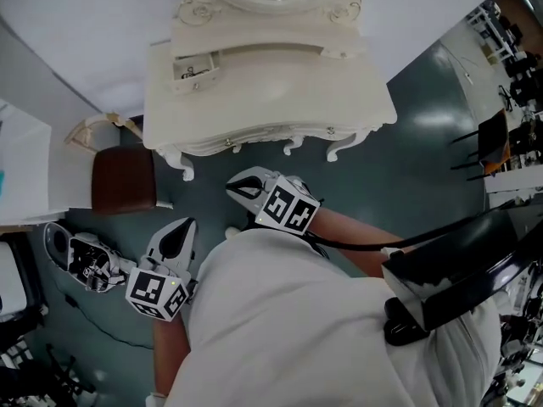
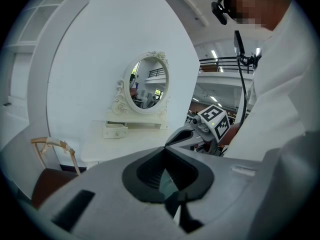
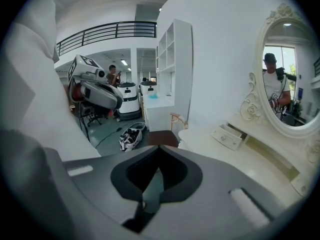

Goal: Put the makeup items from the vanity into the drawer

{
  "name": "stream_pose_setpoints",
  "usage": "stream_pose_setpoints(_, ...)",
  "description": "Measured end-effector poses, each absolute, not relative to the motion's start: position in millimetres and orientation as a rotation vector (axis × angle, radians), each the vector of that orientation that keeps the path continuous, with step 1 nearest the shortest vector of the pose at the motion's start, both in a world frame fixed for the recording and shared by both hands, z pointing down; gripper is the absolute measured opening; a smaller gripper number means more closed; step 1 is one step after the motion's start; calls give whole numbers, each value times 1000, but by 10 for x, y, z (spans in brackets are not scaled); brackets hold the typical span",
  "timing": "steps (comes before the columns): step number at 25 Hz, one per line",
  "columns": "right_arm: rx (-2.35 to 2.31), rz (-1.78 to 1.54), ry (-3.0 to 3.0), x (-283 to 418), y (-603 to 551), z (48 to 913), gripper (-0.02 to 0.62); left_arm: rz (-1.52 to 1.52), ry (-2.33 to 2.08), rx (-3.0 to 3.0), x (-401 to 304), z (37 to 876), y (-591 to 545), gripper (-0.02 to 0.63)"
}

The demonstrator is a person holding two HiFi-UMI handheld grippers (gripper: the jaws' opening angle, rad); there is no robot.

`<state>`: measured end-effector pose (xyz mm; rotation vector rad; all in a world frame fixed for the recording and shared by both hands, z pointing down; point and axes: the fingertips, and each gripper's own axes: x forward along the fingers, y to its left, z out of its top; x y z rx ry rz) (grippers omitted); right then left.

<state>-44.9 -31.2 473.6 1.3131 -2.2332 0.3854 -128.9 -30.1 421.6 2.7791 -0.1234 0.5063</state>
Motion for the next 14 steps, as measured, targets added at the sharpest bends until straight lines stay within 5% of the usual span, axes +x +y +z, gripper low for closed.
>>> stream_pose_setpoints(14, 1320, 386, -2239, -309, -489, 4746, 0, 519, -109, 2775, -1133, 4221, -483, 2)
